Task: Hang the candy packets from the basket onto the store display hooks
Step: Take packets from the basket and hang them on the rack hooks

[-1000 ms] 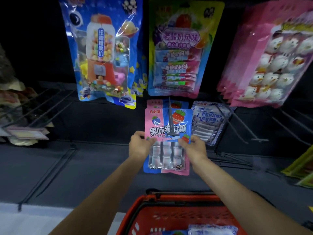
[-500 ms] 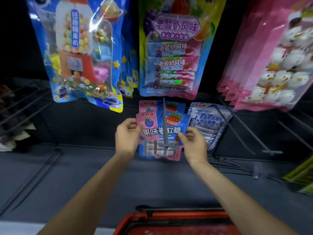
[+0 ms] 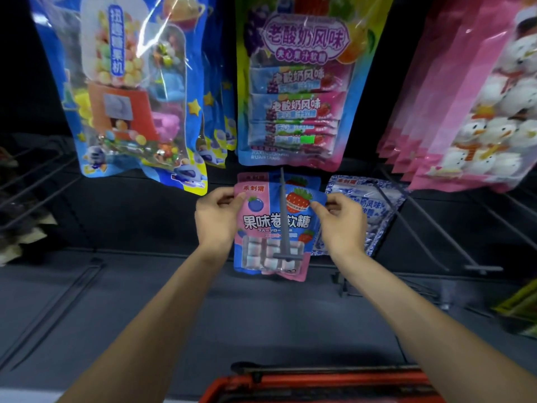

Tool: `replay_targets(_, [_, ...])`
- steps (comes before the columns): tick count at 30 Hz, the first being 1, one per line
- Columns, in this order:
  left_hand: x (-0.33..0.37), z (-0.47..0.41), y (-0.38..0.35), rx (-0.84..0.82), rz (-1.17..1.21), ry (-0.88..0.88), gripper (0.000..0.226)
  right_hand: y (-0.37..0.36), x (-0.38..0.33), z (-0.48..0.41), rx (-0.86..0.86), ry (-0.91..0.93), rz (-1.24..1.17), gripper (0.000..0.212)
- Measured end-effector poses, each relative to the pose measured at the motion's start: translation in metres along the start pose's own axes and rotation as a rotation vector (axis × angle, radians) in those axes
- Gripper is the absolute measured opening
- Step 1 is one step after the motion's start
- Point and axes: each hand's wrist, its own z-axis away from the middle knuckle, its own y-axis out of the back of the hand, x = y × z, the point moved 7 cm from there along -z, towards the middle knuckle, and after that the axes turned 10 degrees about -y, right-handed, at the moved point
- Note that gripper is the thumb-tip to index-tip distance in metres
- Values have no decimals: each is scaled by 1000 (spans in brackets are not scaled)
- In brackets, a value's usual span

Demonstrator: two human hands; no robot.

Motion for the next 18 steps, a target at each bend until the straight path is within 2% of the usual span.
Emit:
replay_targets(7, [-8, -6, -8, 48, 14, 60, 17, -3, -3, -15, 8, -57, 27, 13])
replay_targets(13, [-8, -10, -11, 72, 13, 65, 6, -6, -5, -20, 19, -86, 45, 18])
replay_targets(18, [-16, -16, -11, 75, 21, 100, 21, -9, -5, -23, 7, -95, 48, 20])
